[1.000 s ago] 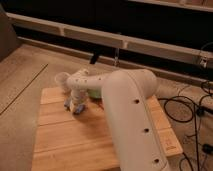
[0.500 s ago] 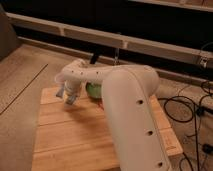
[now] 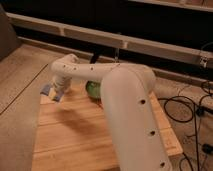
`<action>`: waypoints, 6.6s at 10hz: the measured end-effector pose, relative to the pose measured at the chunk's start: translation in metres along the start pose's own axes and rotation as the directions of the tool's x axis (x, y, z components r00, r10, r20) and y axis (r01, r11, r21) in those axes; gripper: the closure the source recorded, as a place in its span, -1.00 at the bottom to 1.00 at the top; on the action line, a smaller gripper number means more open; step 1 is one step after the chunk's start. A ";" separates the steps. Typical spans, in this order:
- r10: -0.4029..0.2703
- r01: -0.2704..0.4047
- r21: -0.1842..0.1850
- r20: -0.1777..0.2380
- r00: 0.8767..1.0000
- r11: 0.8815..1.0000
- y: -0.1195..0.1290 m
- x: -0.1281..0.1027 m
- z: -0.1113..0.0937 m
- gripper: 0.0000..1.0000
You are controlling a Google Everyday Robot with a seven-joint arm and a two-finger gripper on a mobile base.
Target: Place the white sponge in the ceramic cup
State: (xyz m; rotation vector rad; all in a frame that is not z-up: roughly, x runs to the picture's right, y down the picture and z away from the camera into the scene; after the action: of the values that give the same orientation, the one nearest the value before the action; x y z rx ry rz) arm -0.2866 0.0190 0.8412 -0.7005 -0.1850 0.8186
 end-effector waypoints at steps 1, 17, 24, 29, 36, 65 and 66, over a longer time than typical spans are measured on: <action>-0.027 0.027 0.011 0.018 0.999 1.000 -0.001 -0.011 -0.005 1.00; -0.167 0.090 0.335 0.209 0.963 0.938 -0.098 -0.098 -0.090 1.00; -0.155 0.081 0.245 0.299 0.942 0.966 -0.121 -0.106 -0.040 1.00; -0.101 0.058 0.164 0.267 0.958 0.985 -0.128 -0.092 -0.002 1.00; -0.044 0.022 0.092 0.250 0.967 0.996 -0.130 -0.090 0.018 1.00; -0.029 0.015 0.094 0.158 0.987 0.996 -0.101 -0.063 -0.008 -0.46; -0.031 0.016 0.094 0.160 0.987 0.995 -0.100 -0.064 -0.008 -0.46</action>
State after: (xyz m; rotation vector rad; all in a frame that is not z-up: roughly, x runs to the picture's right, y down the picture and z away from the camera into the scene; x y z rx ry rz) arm -0.2662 -0.0788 0.9057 -0.5440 -0.2985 0.8563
